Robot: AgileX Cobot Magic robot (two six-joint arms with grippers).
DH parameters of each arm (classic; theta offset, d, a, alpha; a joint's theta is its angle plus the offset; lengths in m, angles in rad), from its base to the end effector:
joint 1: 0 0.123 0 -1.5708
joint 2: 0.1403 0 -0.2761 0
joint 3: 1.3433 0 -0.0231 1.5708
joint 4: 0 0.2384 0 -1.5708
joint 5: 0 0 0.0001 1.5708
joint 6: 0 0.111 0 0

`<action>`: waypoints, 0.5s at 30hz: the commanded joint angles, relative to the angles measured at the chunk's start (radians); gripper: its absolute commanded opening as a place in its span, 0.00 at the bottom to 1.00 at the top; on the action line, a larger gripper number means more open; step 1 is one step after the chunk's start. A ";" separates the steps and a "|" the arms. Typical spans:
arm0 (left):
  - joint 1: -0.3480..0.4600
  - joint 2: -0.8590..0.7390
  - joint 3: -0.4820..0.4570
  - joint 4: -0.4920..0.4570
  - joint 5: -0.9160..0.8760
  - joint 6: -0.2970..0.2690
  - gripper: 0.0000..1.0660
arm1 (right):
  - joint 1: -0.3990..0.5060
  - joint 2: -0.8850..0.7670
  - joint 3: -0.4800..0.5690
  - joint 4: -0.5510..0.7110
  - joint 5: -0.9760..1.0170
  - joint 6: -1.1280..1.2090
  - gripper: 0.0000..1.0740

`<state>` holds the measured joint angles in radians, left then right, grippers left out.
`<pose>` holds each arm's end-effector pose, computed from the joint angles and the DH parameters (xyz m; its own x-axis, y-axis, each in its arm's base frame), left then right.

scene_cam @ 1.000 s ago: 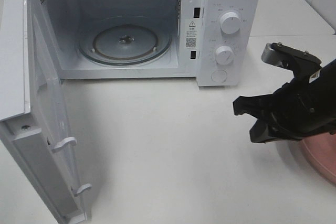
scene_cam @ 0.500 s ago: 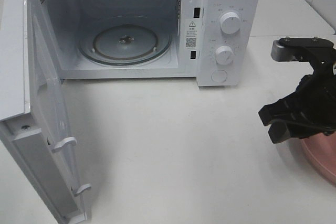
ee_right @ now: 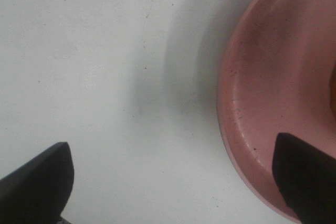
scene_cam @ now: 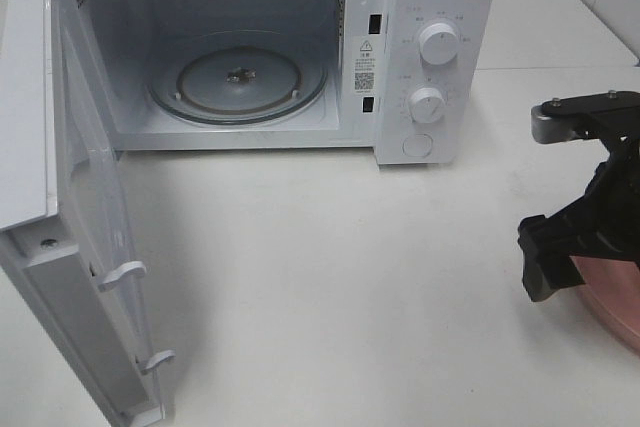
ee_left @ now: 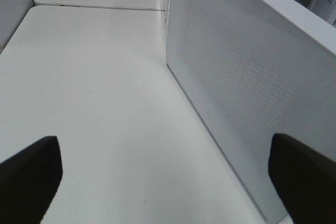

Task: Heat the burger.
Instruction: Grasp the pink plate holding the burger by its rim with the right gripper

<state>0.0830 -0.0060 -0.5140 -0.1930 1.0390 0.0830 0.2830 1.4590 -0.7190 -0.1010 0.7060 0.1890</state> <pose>0.0102 -0.0176 0.2699 -0.4106 -0.0498 -0.9104 0.0620 0.9947 -0.0823 0.2275 0.0586 0.1643 -0.9620 -0.1636 -0.2187 -0.1587 0.9865 -0.0397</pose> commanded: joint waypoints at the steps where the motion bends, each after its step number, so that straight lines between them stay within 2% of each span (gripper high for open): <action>1: -0.002 -0.020 0.003 0.001 -0.008 0.001 0.94 | -0.005 0.042 -0.004 -0.010 0.006 0.016 0.92; 7: -0.002 -0.020 0.003 0.001 -0.008 0.001 0.94 | -0.010 0.085 -0.005 -0.011 -0.015 0.022 0.90; 15: -0.002 -0.020 0.003 0.001 -0.008 0.001 0.94 | -0.089 0.089 -0.008 -0.014 -0.049 0.020 0.88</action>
<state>0.0830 -0.0060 -0.5140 -0.1930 1.0390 0.0830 0.2030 1.5450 -0.7190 -0.1060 0.6660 0.2060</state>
